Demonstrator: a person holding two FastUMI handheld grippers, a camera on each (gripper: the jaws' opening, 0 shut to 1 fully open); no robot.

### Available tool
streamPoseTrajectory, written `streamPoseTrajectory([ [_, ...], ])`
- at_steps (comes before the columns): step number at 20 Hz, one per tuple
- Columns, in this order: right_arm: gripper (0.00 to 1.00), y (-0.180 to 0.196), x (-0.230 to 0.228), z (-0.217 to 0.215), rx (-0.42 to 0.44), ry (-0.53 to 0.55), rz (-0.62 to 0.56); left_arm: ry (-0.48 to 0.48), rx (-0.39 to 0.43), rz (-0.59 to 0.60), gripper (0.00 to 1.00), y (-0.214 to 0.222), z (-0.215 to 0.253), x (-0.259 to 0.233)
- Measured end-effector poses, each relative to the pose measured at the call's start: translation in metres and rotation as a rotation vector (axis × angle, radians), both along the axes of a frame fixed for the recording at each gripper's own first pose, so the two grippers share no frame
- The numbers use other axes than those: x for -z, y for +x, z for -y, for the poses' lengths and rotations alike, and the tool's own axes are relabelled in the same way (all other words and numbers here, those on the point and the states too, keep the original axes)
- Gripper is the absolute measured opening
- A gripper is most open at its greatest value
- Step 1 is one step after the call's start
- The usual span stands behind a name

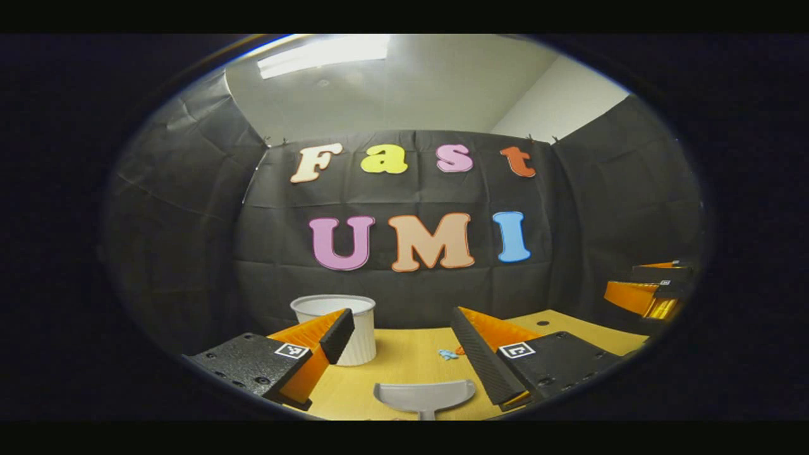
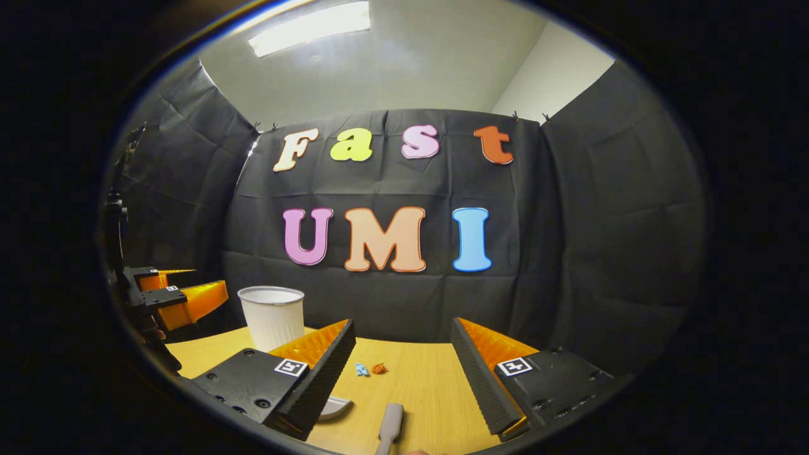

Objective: Pick up the small broom and dustpan from the desktop, sweep the trash into the dustpan with the broom, and then empty the trash into the garbage bin.

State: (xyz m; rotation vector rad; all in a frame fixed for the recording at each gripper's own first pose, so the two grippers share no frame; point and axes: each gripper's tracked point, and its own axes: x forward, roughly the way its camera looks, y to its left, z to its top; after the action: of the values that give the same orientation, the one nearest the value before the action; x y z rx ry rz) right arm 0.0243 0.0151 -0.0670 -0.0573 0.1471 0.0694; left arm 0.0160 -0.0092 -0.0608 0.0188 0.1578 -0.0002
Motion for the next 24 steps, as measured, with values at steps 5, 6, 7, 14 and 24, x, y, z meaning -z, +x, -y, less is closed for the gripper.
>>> streamPoseTrajectory([
  [5, 0.93, -0.022, 0.094, 0.003, -0.093, 0.040, -0.303, -0.024, -0.020, -0.261, 0.93, -0.029, 0.017, 0.080],
  [6, 0.93, -0.026, 0.110, 0.005, -0.105, 0.035, -0.346, -0.021, -0.023, -0.309, 0.93, -0.033, 0.018, 0.095],
  [7, 0.93, -0.030, 0.127, 0.006, -0.112, 0.021, -0.396, -0.019, -0.022, -0.388, 0.93, -0.041, 0.020, 0.120],
  [14, 0.93, -0.035, 0.223, -0.013, -0.121, 0.023, -0.655, -0.029, 0.010, -0.721, 0.94, -0.075, 0.012, 0.225],
  [24, 0.92, -0.058, 0.301, -0.006, -0.067, -0.051, -0.939, -0.020, 0.100, -0.990, 0.96, -0.108, 0.022, 0.299],
])
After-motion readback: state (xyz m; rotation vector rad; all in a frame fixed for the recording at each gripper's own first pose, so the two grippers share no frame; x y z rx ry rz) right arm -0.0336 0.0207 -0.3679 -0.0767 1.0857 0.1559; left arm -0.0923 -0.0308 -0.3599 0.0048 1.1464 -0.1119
